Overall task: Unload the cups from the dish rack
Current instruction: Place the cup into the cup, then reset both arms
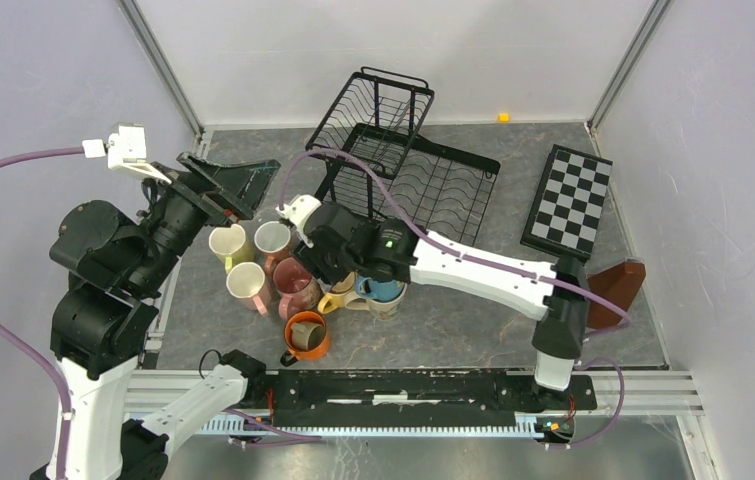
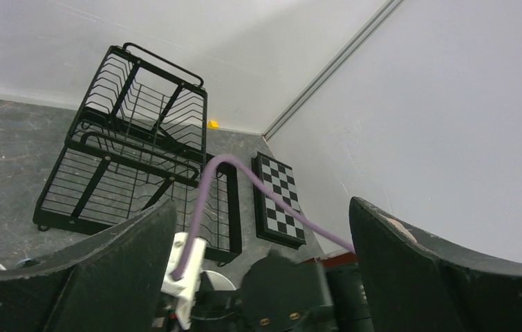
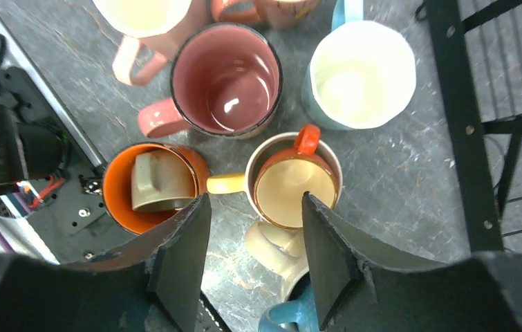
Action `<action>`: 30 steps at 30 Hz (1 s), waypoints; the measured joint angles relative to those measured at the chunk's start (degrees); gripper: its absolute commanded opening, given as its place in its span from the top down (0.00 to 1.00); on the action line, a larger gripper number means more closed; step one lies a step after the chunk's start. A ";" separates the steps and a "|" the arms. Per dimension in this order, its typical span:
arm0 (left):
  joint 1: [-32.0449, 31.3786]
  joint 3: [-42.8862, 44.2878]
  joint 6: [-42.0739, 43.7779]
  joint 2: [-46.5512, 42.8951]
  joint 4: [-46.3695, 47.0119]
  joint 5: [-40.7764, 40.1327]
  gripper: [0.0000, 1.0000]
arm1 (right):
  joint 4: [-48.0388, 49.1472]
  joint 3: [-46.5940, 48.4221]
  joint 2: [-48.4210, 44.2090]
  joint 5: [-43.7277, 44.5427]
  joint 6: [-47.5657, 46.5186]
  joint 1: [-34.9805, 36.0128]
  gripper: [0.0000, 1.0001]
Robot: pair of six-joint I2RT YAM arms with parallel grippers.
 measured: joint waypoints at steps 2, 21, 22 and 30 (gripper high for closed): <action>0.00 -0.02 0.00 0.00 0.02 0.26 0.00 | 0.63 0.42 -1.81 0.26 -0.28 0.00 0.30; 0.00 -6.23 0.63 -0.20 -0.83 1.73 0.00 | 8.24 -18.25 -32.83 11.63 -1.51 -9.09 0.02; 0.00 -7.17 1.07 -0.24 -1.11 1.75 0.00 | 8.79 -20.41 -34.91 12.15 -1.31 -9.99 0.02; 0.00 -16.81 4.13 -0.28 -2.14 2.82 0.00 | 10.62 -31.63 -48.54 16.57 0.11 -12.02 0.02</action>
